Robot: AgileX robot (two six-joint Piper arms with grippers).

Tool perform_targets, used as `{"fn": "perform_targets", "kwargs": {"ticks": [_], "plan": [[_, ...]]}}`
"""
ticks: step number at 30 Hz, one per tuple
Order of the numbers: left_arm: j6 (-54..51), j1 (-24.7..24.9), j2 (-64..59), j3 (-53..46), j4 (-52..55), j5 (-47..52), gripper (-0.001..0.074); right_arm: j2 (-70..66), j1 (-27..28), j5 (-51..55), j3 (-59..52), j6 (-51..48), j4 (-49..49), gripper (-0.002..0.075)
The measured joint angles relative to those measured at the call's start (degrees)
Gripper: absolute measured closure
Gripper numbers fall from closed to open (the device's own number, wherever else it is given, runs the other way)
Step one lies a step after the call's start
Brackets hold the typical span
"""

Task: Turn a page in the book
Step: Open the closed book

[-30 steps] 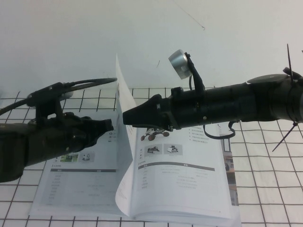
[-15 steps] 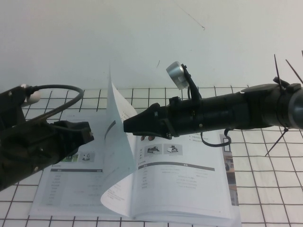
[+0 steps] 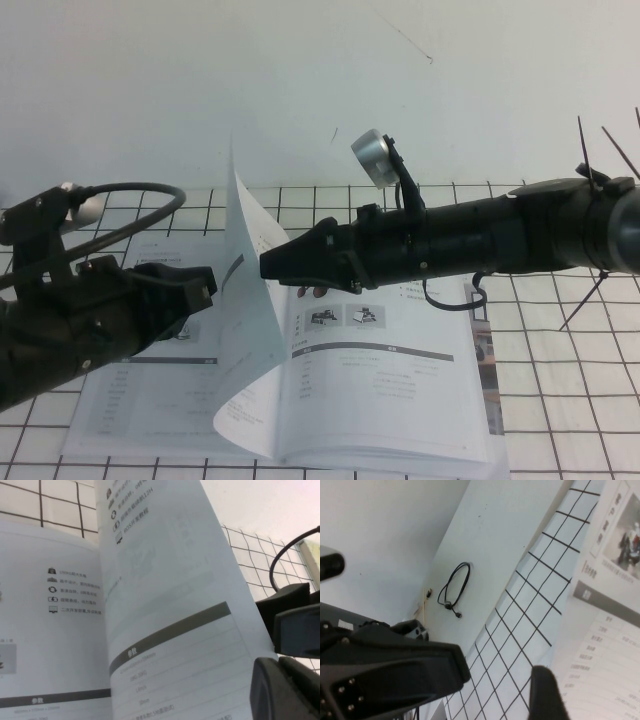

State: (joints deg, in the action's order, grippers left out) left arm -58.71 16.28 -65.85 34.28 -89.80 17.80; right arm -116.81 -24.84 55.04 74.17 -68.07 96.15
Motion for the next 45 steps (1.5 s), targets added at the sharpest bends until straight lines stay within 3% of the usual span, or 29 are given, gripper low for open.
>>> {"fn": "perform_targets", "kwargs": {"ticks": [12,20,25,36,45], "plan": [[0.8,0.0,0.0,0.0,-2.9,9.4,0.0738,0.0,0.1,8.7,2.8,-1.1,0.2,0.0340],[0.2,0.0,0.0,0.0,-6.3,17.9,0.0738,2.2,3.8,9.8,3.6,-0.9,0.2,0.0340],[-2.6,0.0,0.0,0.0,-6.9,18.6,0.0738,2.4,4.0,6.3,3.6,0.8,-0.1,0.0340],[-3.6,0.0,0.9,2.1,-6.9,23.3,0.0738,-3.5,-1.2,1.8,3.6,1.5,-1.2,0.0340],[0.7,0.0,1.1,2.9,-1.6,19.6,0.0738,-3.9,1.4,2.1,4.2,1.1,0.2,0.0340]]}}
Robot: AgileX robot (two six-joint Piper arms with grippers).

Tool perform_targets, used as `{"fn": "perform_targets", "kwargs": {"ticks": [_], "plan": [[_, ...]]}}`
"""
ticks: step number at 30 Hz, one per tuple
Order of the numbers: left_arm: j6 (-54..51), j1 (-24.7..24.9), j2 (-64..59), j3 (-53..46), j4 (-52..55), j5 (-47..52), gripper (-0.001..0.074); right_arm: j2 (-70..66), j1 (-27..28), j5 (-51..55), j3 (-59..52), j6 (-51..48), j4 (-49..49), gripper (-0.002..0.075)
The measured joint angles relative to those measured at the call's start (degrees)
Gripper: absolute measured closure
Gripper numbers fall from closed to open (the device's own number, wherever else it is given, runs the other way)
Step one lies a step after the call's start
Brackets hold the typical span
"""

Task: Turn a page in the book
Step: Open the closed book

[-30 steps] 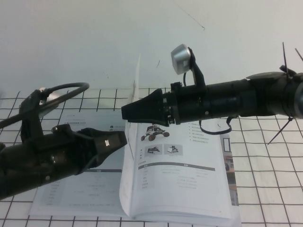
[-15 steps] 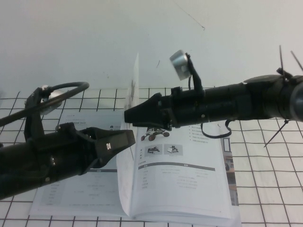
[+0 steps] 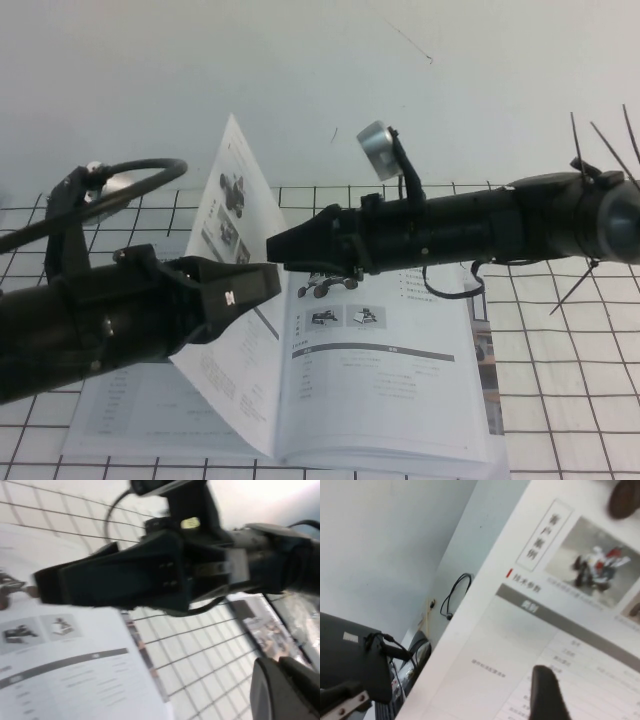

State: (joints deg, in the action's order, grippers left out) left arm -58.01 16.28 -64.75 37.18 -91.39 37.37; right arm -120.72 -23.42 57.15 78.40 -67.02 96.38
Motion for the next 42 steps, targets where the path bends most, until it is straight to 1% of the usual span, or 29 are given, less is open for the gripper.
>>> {"fn": "perform_targets", "kwargs": {"ticks": [5,8,10,12,14,16,18,20,21,23,27,31,34,36,38,42], "plan": [[2.9,0.0,-1.2,0.0,3.3,-9.6,0.0738,1.4,5.0,3.2,0.0,0.0,0.0,0.0340],[3.4,0.0,-4.8,0.0,3.3,-11.8,0.0738,2.4,8.8,7.7,0.1,1.0,0.0,0.0340],[3.1,0.0,-8.5,0.0,3.3,-12.2,0.0738,3.4,11.5,8.5,0.1,4.1,-1.0,0.0340],[1.1,0.0,-12.8,0.1,3.2,-12.9,0.0738,5.0,13.6,8.7,0.1,7.3,-5.8,0.0352],[-0.8,0.0,-16.4,0.1,2.7,-14.5,0.0738,6.4,14.2,9.0,0.1,9.8,-12.8,0.0390],[-2.6,0.0,-19.5,0.1,1.4,-15.9,0.0738,7.0,13.2,9.5,0.3,11.9,-19.0,0.0449],[-4.5,0.0,-22.6,0.2,0.0,-17.1,0.0738,7.1,10.6,9.0,0.4,13.9,-25.3,0.0543],[-5.8,0.0,-25.4,0.4,-1.0,-17.4,0.0738,6.7,7.3,5.1,0.1,15.1,-29.6,0.0635],[-6.3,0.0,-26.6,0.5,-1.7,-17.5,0.0738,6.2,5.2,2.5,0.1,16.2,-31.5,0.0666],[-7.4,0.0,-28.2,0.5,-2.5,-17.6,0.0738,4.5,1.0,-2.4,0.1,18.6,-34.9,0.0696],[-10.2,0.0,-29.7,0.5,-4.2,-19.0,0.0738,0.5,-4.6,-10.3,0.0,24.2,-43.4,0.0718],[-10.9,0.0,-30.2,0.5,-6.0,-22.5,0.0738,-1.5,-5.9,-13.6,0.0,33.3,-54.5,0.0720],[-12.0,0.0,-30.2,0.5,-6.9,-25.5,0.0738,-0.1,-6.3,-15.0,0.4,43.8,-63.8,0.0720],[-13.0,0.0,-30.2,0.6,-7.3,-26.0,0.0738,1.7,-6.1,-16.4,0.4,48.8,-71.9,0.0721],[-13.8,0.0,-30.2,0.6,-7.4,-26.3,0.0738,4.5,-5.7,-17.9,-0.1,50.7,-77.8,0.0722],[-14.4,0.0,-27.5,0.6,-7.4,-26.7,0.0738,16.5,-5.5,-18.7,-0.2,51.8,-83.5,0.0722]]}}
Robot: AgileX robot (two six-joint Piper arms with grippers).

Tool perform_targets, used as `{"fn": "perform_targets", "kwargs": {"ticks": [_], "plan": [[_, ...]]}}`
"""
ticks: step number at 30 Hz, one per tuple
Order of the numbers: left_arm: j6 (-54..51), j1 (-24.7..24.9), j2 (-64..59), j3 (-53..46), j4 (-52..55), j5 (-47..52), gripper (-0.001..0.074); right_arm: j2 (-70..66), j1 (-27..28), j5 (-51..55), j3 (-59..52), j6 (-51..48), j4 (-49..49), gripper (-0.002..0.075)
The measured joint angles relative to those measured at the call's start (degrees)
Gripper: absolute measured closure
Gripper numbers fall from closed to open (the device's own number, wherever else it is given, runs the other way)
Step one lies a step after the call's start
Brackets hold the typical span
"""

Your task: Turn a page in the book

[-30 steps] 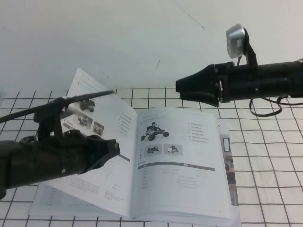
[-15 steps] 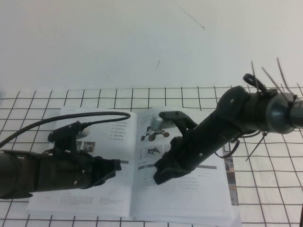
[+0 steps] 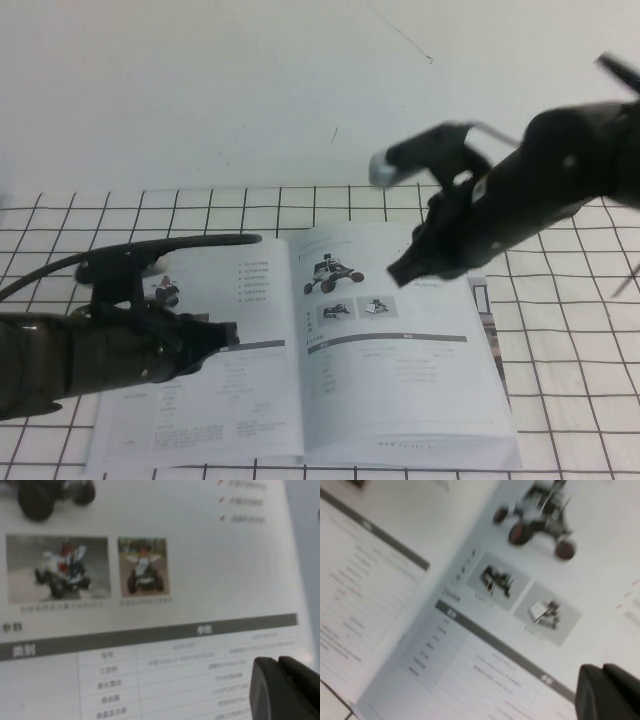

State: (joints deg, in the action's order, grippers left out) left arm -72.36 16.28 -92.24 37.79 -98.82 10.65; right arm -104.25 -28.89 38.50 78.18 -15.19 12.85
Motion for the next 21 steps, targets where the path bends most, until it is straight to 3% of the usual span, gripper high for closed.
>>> {"fn": "perform_targets", "kwargs": {"ticks": [4,11,14,21], "plan": [[-1.4,0.0,6.3,0.0,0.0,0.0,0.0738,14.5,0.0,2.4,0.0,1.5,-7.0,0.0723],[-6.6,0.0,23.4,0.0,0.0,-1.0,0.0738,39.8,0.0,15.1,-2.7,14.2,-32.1,0.0723],[-14.2,0.0,30.5,0.0,0.0,-1.6,0.0738,52.3,0.0,13.0,-10.6,20.6,-38.0,0.0723],[-28.3,0.0,43.9,-0.1,0.0,-2.3,0.0738,85.8,0.0,0.5,-41.2,42.3,-49.0,0.0723]]}}
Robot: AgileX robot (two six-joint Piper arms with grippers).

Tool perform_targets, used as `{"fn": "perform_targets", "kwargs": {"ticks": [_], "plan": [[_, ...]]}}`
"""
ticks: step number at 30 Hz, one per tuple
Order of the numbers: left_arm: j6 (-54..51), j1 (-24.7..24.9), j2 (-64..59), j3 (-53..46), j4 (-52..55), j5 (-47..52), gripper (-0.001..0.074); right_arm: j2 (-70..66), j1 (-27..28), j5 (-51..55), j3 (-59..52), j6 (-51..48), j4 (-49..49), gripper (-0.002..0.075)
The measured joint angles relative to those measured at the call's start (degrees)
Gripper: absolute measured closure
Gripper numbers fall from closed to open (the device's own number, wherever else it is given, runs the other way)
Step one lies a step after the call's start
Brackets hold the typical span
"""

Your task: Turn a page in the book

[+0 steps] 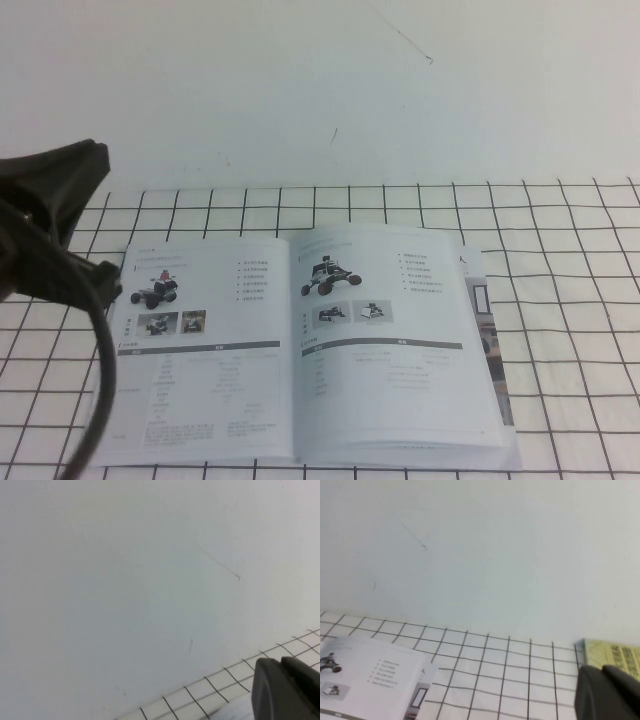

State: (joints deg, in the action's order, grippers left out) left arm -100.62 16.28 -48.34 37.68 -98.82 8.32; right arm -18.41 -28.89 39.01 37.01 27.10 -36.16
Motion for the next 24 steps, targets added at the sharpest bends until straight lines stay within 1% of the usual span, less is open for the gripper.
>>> {"fn": "perform_targets", "kwargs": {"ticks": [2,4,7,10,14,18,22,24], "plan": [[-4.5,0.0,2.2,-0.4,0.0,0.3,0.0738,6.6,0.0,0.4,-6.1,4.9,-2.9,0.0723],[-6.1,0.0,3.8,-0.4,0.0,0.0,0.0738,12.4,0.0,1.1,-10.2,7.1,-4.0,0.0723],[-6.7,0.0,5.3,-0.4,0.0,-2.0,0.0738,16.8,0.0,1.6,-12.1,7.5,-4.7,0.0723],[-6.5,0.0,5.6,-0.4,0.0,-2.6,0.0738,17.5,0.0,2.1,-12.7,6.6,-3.7,0.0723],[-1.4,0.0,5.6,-0.4,0.0,-2.8,0.0738,17.4,0.0,0.8,-16.0,4.8,-0.2,0.0724],[5.0,0.0,5.6,-0.4,0.0,-2.7,0.0738,17.0,0.0,-4.4,-18.8,3.5,2.5,0.0724],[7.0,0.0,5.6,-0.4,0.0,-0.3,0.0738,16.9,0.0,-5.6,-20.3,3.3,8.5,0.0724],[7.3,0.0,5.6,-0.4,0.0,0.6,0.0738,16.9,0.0,-5.7,-21.3,3.2,9.9,0.0724]]}}
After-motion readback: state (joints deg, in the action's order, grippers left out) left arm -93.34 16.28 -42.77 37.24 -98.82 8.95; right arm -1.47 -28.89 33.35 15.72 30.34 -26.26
